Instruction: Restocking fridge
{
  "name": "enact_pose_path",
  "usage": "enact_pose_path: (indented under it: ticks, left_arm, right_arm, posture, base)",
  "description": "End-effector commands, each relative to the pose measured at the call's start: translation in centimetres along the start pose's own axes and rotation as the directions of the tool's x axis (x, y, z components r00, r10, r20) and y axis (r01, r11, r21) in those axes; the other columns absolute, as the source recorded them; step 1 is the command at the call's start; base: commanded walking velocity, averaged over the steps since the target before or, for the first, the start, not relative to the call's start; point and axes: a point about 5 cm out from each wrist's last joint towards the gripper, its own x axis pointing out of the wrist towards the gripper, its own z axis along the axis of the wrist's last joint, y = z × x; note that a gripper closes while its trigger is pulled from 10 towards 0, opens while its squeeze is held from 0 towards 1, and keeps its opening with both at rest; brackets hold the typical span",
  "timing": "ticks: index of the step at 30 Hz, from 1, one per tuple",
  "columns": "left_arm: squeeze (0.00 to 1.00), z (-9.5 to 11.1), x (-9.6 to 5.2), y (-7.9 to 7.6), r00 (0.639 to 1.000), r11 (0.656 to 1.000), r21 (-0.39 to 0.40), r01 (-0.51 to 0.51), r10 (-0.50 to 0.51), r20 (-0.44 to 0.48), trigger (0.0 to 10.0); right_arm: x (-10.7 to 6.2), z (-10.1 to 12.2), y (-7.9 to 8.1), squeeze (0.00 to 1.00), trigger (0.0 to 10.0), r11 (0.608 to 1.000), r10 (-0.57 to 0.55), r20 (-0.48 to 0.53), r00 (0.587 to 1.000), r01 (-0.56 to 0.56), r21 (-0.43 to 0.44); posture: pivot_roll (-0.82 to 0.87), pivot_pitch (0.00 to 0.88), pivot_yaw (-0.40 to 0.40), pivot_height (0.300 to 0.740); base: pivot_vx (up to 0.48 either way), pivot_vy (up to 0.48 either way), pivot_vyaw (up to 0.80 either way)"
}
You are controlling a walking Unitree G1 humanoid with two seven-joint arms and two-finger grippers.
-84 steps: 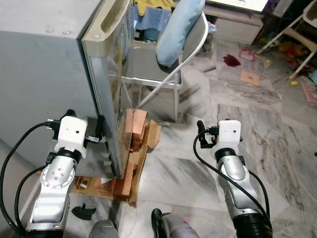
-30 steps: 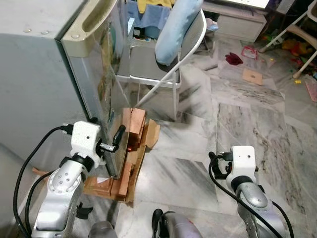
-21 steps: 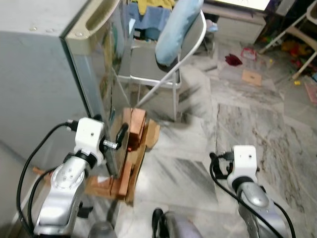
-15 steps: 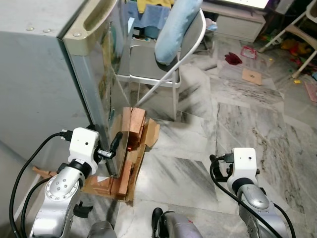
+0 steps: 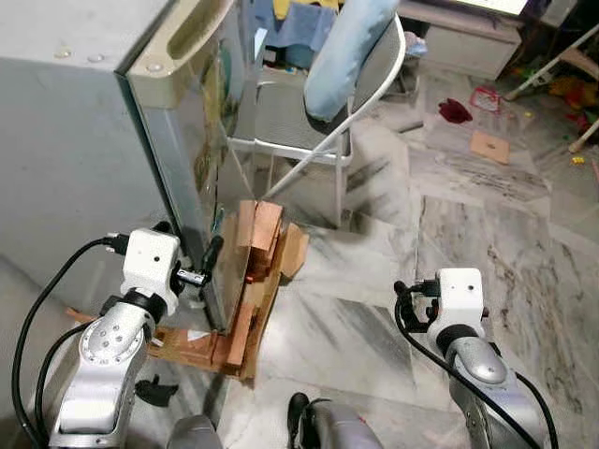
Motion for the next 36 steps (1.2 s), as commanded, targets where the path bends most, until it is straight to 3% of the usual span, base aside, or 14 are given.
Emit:
enact_pose_path:
  ticks: [1,12,21,25,29,36]
  left_arm:
    - [0.0,0.4,0.4,-0.8,0.999,0.999,-0.004,0.051,-0.051,0.019,10.0]
    - [0.0,0.4,0.6,-1.5,0.996,0.996,0.004,0.089,-0.089,0.025,10.0]
    - [0.0,0.8,2.9,-0.5,1.0,0.997,0.076,0.005,-0.006,0.007,10.0]
    - [0.0,0.8,2.9,0.1,1.0,0.997,0.075,-0.014,0.014,-0.001,10.0]
    - [0.0,0.2,2.0,0.6,0.999,0.997,0.069,-0.032,0.034,-0.026,10.0]
    - [0.0,0.0,2.1,0.2,0.999,0.998,0.06,-0.027,0.028,-0.021,10.0]
  right_arm:
    - [-0.1,0.0,-0.5,0.0,10.0,1.0,-0.018,-0.005,1.0,0.018,-0.001]
    - [0.2,0.2,-0.2,0.0,10.0,1.0,-0.011,-0.001,1.0,0.011,0.002]
    - [0.2,0.5,0.1,0.0,10.0,1.0,-0.013,0.012,1.0,0.013,0.017]
    - [0.1,0.4,0.0,0.0,10.0,1.0,-0.018,0.01,1.0,0.017,0.02]
    - [0.0,0.3,0.0,0.0,10.0,0.999,-0.024,0.008,1.0,0.024,0.025]
    - [0.3,0.3,0.4,0.0,10.0,1.0,-0.007,0.007,1.0,0.007,0.021]
  posture:
    - [0.05,0.119,-0.114,0.74]
    - [0.06,0.122,-0.116,0.74]
    - [0.05,0.121,-0.112,0.74]
    - [0.04,0.122,-0.108,0.74]
    - [0.04,0.125,-0.104,0.74]
    - [0.06,0.126,-0.113,0.74]
  base:
    - [0.0,0.0,0.0]
    - [0.0,0.0,0.0]
    - [0.0,0.0,0.0]
    - [0.0,0.0,0.0]
    - [0.0,0.0,0.0]
    - [0.0,0.0,0.0]
